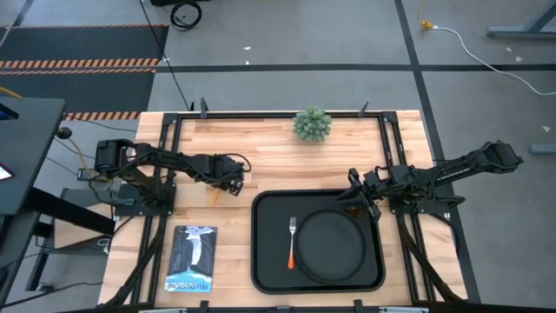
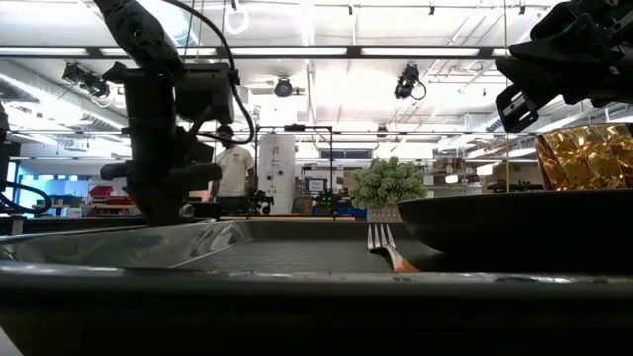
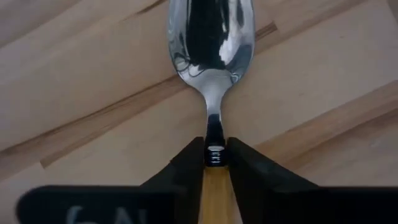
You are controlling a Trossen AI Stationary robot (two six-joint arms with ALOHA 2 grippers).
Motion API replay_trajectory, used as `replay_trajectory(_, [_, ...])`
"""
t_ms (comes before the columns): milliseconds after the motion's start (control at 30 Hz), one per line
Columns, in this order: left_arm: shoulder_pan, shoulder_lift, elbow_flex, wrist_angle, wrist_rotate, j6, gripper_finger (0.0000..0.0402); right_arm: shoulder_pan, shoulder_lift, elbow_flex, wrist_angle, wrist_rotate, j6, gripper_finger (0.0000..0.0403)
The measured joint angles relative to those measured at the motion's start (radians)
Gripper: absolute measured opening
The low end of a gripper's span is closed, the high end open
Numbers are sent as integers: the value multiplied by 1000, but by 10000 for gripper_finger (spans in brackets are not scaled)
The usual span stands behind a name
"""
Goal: Pick and place plate/cup/fork/spoon on tray
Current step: Put the yellow spoon on the black serving tray to the left of the orange fork
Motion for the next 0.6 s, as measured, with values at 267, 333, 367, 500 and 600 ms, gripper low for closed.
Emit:
replay_trajectory(267, [3,-2,10,6,11,-53,46,0,0,0,-2,0,0,84])
replay_trajectory(333, [9,-8,25,-3,22,-68,51,0,0,0,-2,0,0,84])
replay_trajectory(367, [10,-8,33,-3,31,-75,53,0,0,0,-2,0,0,84])
replay_trajectory(500, [4,-37,82,12,50,-82,53,0,0,0,-2,0,0,84])
replay_trajectory(600, [-7,-48,122,-4,46,-78,52,0,0,0,-2,0,2,84])
